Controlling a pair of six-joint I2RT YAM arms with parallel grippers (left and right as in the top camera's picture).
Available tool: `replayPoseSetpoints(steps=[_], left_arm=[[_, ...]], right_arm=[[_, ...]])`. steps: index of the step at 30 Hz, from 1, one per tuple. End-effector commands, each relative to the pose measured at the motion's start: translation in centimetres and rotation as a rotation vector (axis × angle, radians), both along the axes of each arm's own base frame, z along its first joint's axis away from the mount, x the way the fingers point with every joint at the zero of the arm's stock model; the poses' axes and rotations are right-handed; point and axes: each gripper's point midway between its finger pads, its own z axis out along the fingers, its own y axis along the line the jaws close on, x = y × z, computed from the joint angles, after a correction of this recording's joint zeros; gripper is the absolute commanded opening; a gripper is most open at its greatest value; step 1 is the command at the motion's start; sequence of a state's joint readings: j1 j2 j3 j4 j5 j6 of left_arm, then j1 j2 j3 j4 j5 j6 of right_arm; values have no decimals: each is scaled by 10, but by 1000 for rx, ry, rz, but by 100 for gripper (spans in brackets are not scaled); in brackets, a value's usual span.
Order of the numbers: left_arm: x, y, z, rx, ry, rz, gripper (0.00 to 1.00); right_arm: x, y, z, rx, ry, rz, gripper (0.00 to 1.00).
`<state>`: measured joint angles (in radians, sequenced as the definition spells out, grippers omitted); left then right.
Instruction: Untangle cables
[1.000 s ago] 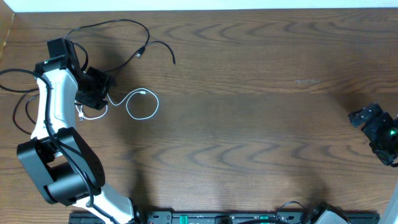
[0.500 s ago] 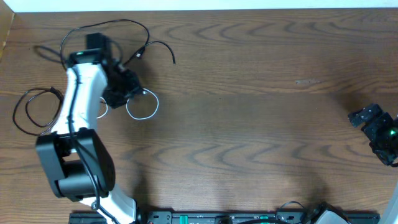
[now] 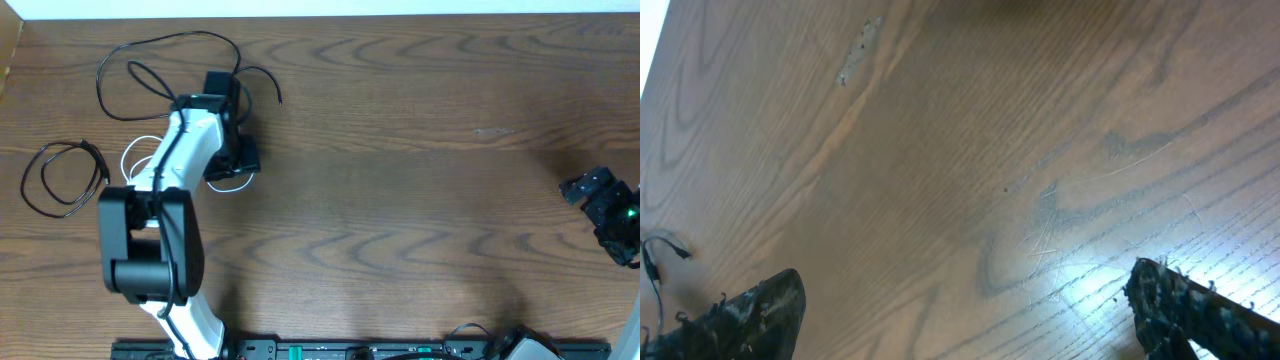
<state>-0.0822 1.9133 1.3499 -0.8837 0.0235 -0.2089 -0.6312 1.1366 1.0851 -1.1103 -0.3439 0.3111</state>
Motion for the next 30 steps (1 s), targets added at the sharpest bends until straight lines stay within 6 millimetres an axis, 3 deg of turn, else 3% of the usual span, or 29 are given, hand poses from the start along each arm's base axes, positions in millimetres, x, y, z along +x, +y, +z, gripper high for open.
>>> replayPoseSetpoints(steps=[1, 6, 12, 16, 18, 20, 30], left_arm=[[-8, -16, -19, 13, 56, -139, 61], [-6, -25, -38, 16, 78, -188, 61], [3, -13, -43, 24, 53, -153, 54], [6, 1, -43, 23, 49, -114, 36], [6, 9, -43, 22, 50, -92, 14], [6, 16, -43, 21, 51, -74, 7], [13, 17, -41, 21, 25, -66, 8]], right_arm=[[-1, -1, 1, 7, -6, -16, 99], [-1, -1, 1, 7, -5, -16, 99], [-1, -1, 1, 7, -5, -16, 99], [-1, -1, 1, 7, -5, -16, 99], [-1, -1, 1, 7, -5, -16, 99], [-1, -1, 1, 7, -5, -16, 99], [-1, -1, 1, 7, -5, -16, 99]])
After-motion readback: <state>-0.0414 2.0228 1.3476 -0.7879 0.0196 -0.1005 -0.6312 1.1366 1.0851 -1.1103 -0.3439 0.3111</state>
